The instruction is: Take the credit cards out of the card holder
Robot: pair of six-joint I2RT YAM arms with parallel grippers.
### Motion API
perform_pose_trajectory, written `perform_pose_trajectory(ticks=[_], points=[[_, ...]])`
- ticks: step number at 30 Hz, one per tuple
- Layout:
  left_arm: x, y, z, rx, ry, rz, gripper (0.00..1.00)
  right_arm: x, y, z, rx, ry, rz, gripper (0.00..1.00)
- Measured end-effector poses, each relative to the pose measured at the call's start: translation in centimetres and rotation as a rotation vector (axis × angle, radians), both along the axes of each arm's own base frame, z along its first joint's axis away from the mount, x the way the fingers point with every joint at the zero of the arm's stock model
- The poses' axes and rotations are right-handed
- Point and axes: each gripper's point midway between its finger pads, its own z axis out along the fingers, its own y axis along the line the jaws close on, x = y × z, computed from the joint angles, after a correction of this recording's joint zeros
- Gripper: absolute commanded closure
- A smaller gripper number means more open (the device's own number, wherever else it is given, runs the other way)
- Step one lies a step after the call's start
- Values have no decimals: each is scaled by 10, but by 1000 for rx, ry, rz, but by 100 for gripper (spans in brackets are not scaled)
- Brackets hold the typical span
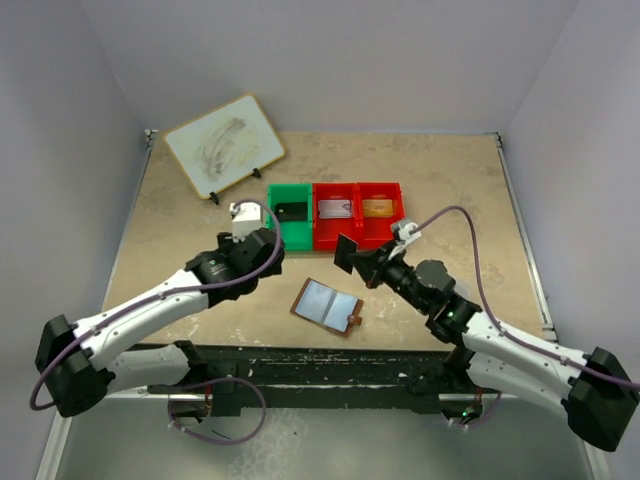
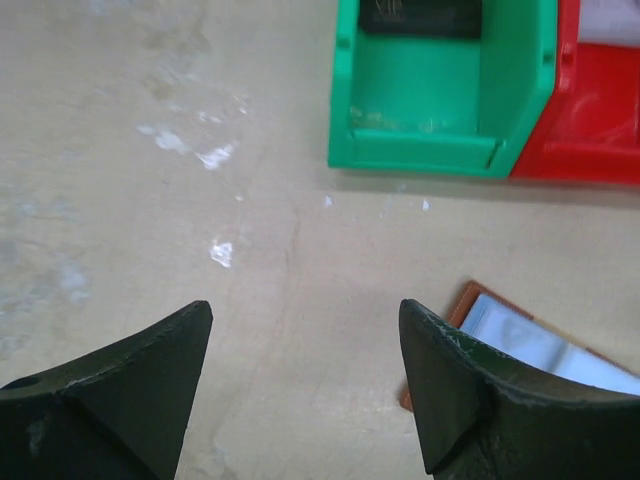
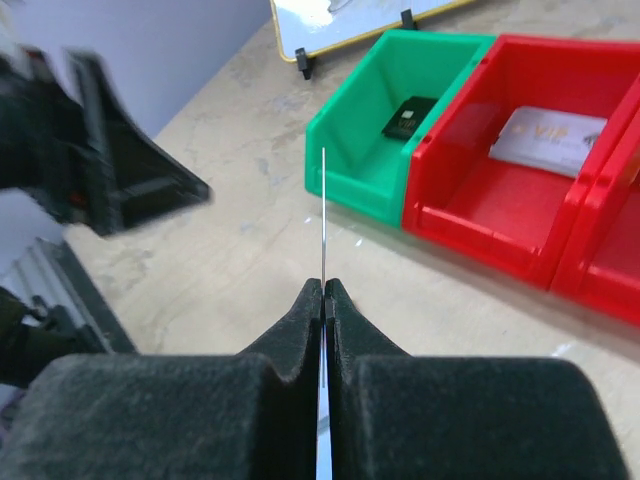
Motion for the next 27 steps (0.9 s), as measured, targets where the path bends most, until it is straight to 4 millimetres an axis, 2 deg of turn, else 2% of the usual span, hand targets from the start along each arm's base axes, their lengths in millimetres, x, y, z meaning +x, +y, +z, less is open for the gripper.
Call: perform_pose_trajectory(ticks=[5,8,11,14,19,23,27], points=[[9,39,72,-14,-191,119,26,23,18,1,-165,-97,30,100],[13,74,91,19,-248,197,26,35,29,-2,-249,-138,52,100],[19,94,89,66,-238,245,26,41,40,-1,-296,-174,85,100],[22,107,71,112,-193,277,26,46,53,6,-317,-213,119,100],[23,142,42,99,-108,385,26,54,76,16,-349,-272,165,100],[26,146,39,83,-95,395,25,67,96,21,-401,-329,188,100],[25,149,47,77,-126,408,25,85,119,26,-476,-384,199,100]])
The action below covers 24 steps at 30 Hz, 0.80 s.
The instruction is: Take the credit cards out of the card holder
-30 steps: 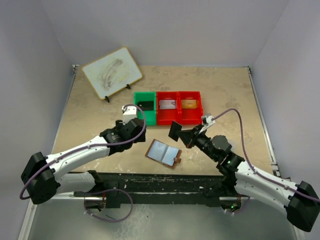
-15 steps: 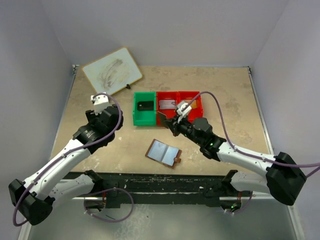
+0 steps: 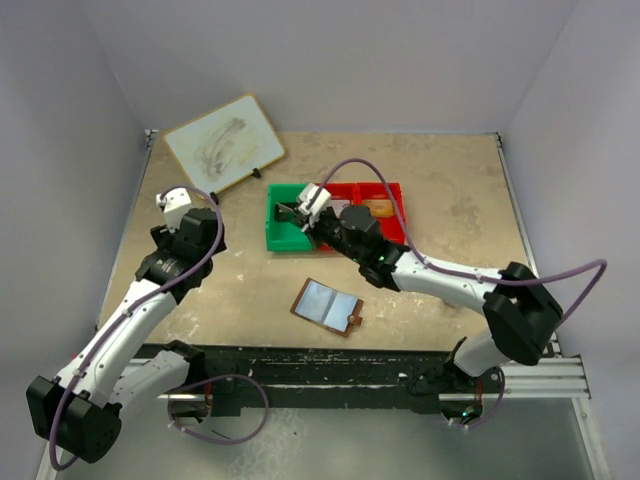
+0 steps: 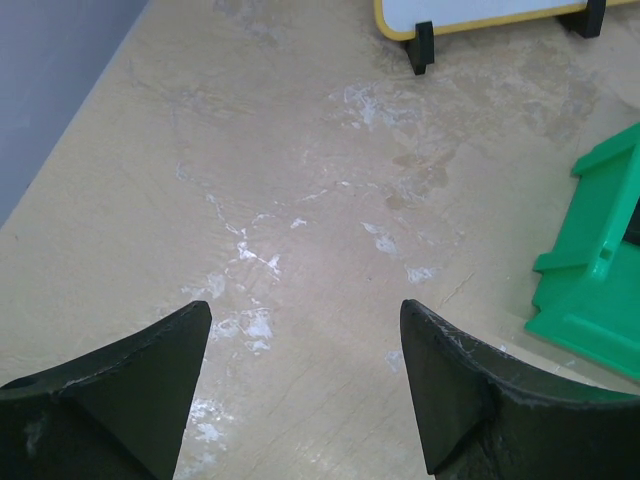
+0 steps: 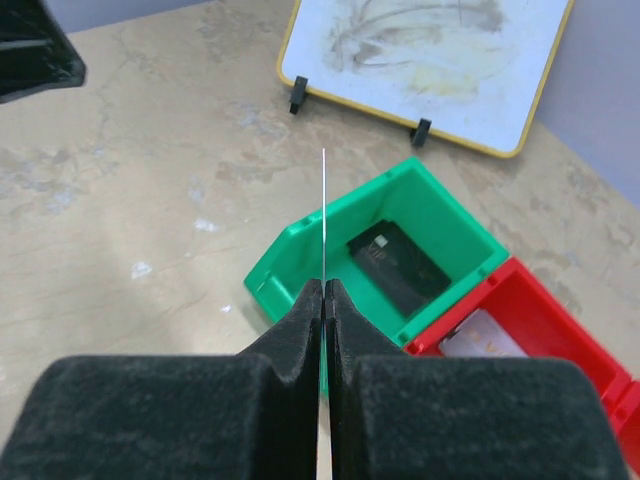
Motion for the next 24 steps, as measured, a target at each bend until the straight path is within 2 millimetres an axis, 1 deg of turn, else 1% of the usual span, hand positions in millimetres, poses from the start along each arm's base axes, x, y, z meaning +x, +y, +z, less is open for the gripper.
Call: perform_pose_trajectory(ticks=[5,9,11,13,15,17,19,22,24], points=[[-5,8,18,0,-74,31,25,22,18,8,-68,-88,-23,100],[-4,10,22,2,-90,40,25,48,26,3,-143,-137,-84,100],[-4,11,21,8,-86,43,25,61,33,-8,-200,-149,-104,100],[-4,11,20,12,-82,46,25,71,37,-28,-267,-146,-117,100],[-4,12,19,15,-81,47,25,75,37,-53,-338,-123,-118,100],[-4,13,20,17,-82,51,25,77,35,-74,-397,-97,-120,100],[-4,13,20,19,-84,53,25,80,36,-91,-450,-80,-115,100],[-4,14,21,21,-86,56,25,85,39,-102,-504,-76,-111,100],[-4,14,21,21,-86,56,25,91,41,-103,-524,-84,-118,100]])
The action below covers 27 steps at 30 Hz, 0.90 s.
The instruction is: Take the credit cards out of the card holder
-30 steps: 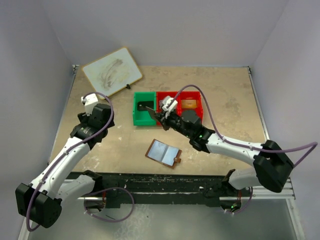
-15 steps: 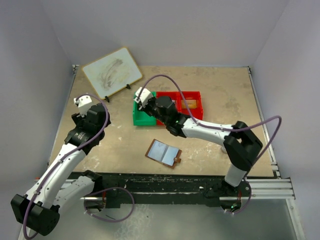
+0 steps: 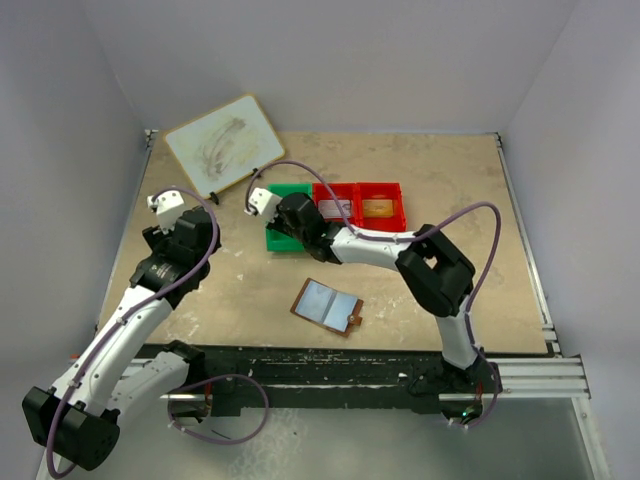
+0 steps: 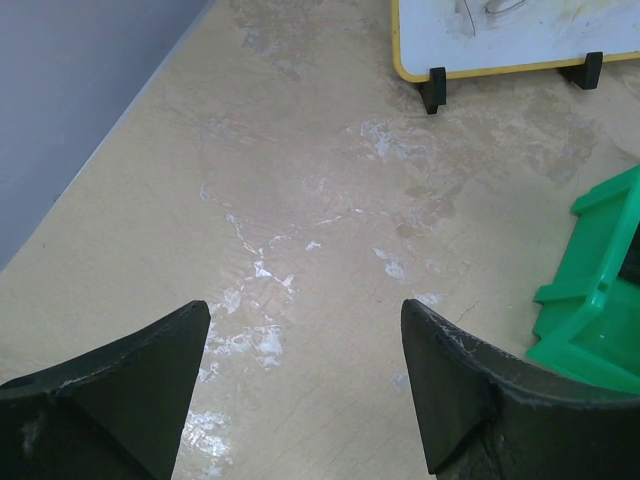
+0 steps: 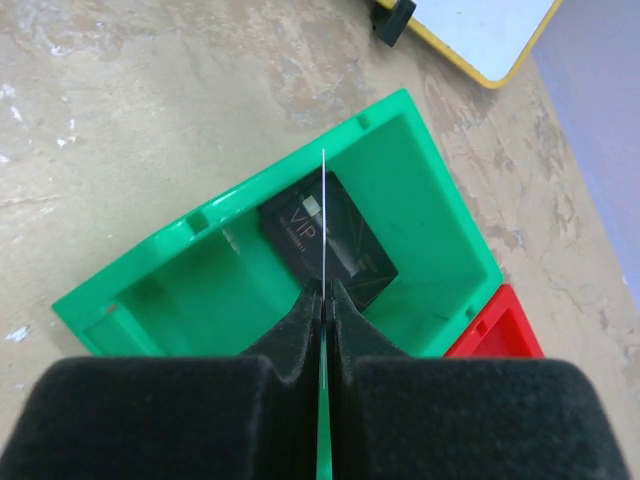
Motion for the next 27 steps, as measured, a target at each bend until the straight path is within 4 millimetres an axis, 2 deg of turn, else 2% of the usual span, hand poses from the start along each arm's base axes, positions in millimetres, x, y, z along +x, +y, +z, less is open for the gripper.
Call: perform_pose_trajectory(ticks=[5,20,27], points=[[0,0,0,1,0,-1,24,13,4,-2,-48,-26,-20,100],[0,0,0,4,5,-8,24,33,-7,-23,-234,-102,-50,100],[0,-1,0,4,6,-9,24,44,-8,-26,-277,-130,-63,100]])
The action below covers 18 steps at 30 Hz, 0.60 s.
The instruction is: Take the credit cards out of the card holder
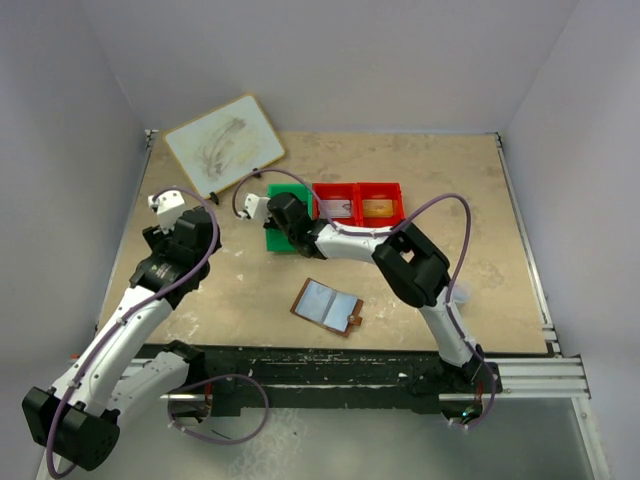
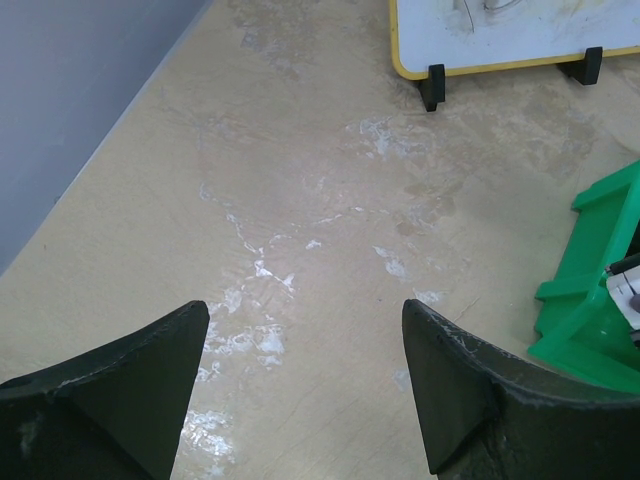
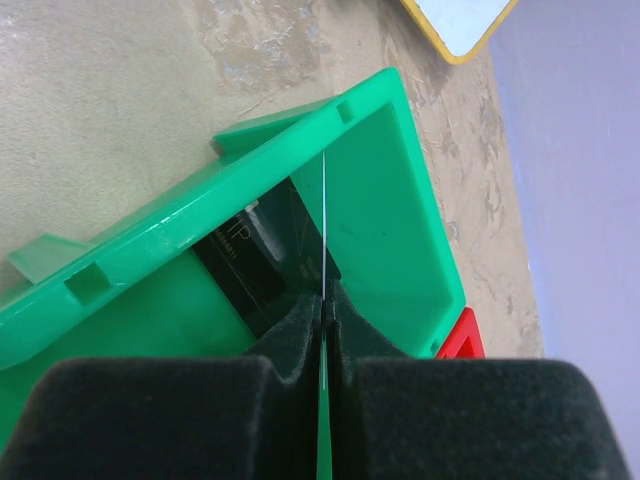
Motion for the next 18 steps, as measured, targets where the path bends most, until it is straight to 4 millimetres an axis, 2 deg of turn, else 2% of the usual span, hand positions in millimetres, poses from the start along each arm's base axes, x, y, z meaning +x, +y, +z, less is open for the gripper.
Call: perform_pose_trajectory(ticks=[4,9,13,16,18], points=[[-1,2,2,2,-8,6,23,3,0,-3,-18,-7,-2,100],[-8,12,13,20,-47,48,23,4,0,-8,-23,0,1,92],[-17,23,28,19,-116,90,23,5,-2,-8,-20,2,-3,85],[-21,27,36,15,-149,108,22,7,-4,-8,-19,2,-8,84],[-22,28,38,15,-157,112,22,7,-4,-8,-19,2,-9,76]])
